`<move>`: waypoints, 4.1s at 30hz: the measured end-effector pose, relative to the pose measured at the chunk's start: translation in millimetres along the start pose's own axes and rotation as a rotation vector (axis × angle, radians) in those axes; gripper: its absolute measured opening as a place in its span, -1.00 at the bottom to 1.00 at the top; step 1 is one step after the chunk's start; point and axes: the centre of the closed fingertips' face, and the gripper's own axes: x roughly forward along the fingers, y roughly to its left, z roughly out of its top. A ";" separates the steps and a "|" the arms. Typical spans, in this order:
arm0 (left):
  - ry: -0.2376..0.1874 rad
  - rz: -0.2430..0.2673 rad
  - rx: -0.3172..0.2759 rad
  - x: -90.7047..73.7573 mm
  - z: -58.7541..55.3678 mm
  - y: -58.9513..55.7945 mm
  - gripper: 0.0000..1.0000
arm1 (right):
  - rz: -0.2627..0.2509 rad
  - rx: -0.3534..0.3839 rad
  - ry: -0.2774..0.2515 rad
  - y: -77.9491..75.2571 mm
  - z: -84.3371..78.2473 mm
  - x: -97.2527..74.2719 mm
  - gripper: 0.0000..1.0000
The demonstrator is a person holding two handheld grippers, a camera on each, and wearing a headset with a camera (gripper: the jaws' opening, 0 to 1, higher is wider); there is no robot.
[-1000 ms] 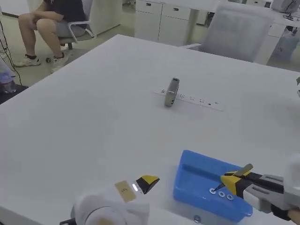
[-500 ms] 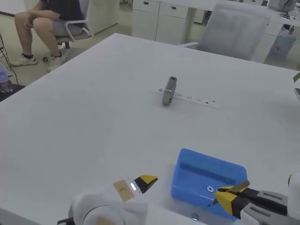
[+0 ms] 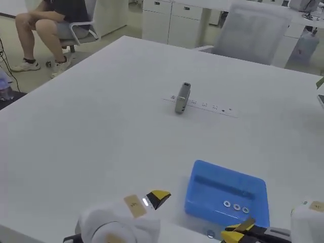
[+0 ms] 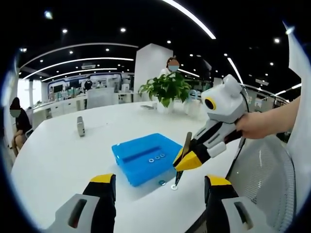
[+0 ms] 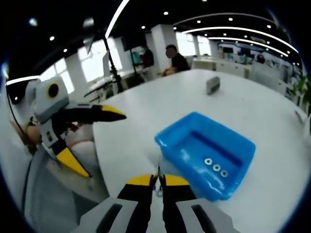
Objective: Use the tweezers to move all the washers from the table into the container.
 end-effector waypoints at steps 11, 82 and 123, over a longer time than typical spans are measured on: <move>0.008 -0.003 0.004 0.1 -1.5 -0.8 0.49 | 0.004 -0.035 0.025 3.3 -5.7 4.5 -0.92; 0.028 -0.005 0.024 0.3 -4.7 -1.2 0.43 | -0.030 -0.162 -0.116 1.2 39.8 -4.3 -0.94; 0.055 -0.007 0.031 1.0 -9.9 -1.1 0.38 | -0.101 -0.071 -0.117 -73.4 62.8 45.9 -0.94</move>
